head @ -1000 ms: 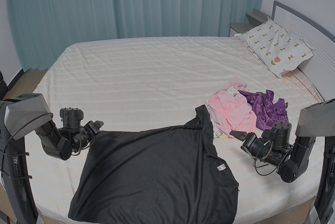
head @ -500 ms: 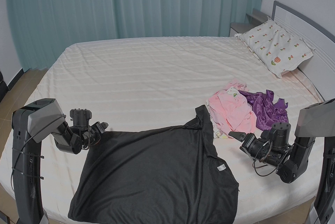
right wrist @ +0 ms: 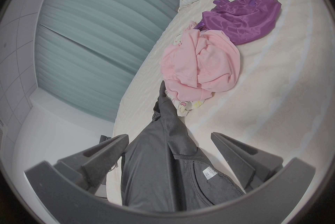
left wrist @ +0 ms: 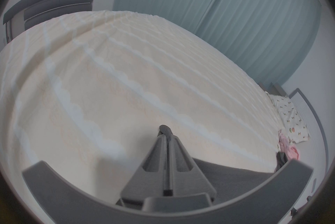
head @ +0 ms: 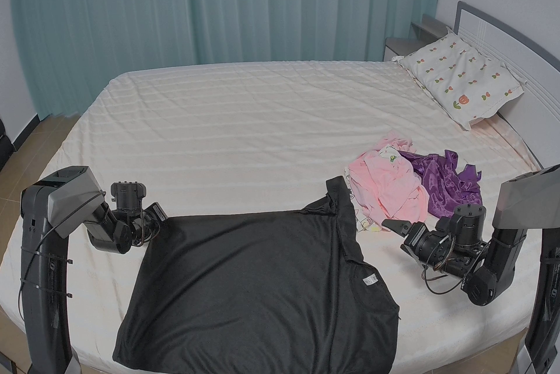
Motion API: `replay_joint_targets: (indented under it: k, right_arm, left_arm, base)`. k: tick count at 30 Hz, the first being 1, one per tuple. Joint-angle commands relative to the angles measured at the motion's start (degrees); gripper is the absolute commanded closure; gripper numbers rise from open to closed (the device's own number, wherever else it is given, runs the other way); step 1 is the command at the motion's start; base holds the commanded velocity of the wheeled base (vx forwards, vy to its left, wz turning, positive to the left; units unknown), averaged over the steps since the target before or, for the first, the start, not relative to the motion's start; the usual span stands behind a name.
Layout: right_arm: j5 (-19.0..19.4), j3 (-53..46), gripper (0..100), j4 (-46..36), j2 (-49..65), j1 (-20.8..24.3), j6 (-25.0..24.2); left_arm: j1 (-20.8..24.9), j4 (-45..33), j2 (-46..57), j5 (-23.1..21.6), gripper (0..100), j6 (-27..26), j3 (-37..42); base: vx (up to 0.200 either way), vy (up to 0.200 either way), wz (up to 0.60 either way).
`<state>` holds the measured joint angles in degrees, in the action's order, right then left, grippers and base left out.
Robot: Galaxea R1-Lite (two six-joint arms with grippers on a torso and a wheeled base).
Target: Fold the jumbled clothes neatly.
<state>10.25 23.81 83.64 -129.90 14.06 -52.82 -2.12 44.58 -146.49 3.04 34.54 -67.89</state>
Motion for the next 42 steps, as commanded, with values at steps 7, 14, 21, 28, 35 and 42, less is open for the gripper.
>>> replay_joint_targets:
  k: [7, 14, 21, 28, 35, 42]
  right_arm:
    - [-0.06, 2.73, 0, -0.76, 0.00, 0.18, 1.05]
    - [-0.14, 10.56, 0, -7.00, -1.76, 1.85, 2.20]
    - [-3.48, 21.98, 0, -21.06, -4.04, 6.07, 5.45]
    - [-4.89, 25.41, 0, -22.29, -7.29, 10.82, 6.50]
    - [-4.28, 31.39, 0, -27.65, -10.11, 13.28, 6.77]
    - [-3.84, 40.97, 0, -36.00, -12.74, 14.77, 6.77]
  left_arm:
    - [-4.21, -1.25, 1.12, 0.57, 100, 0.01, -3.21]
    - [-6.05, -5.65, 2.09, 1.10, 100, 0.09, -6.91]
    - [-6.93, -7.32, 2.53, 1.97, 100, 0.18, -9.10]
    - [-7.37, -7.75, 2.18, 2.15, 0, 0.53, -9.45]
    - [-8.07, -8.02, 2.97, 2.24, 0, 2.20, -7.52]
    - [-8.07, -7.23, 9.65, 1.10, 0, 10.20, 1.44]
  base:
    - [0.000, 0.000, 0.00]
    - [0.000, 0.000, 0.00]
    - [0.000, 0.000, 0.00]
    - [0.000, 0.000, 0.00]
    - [0.000, 0.000, 0.00]
    - [0.000, 0.000, 0.00]
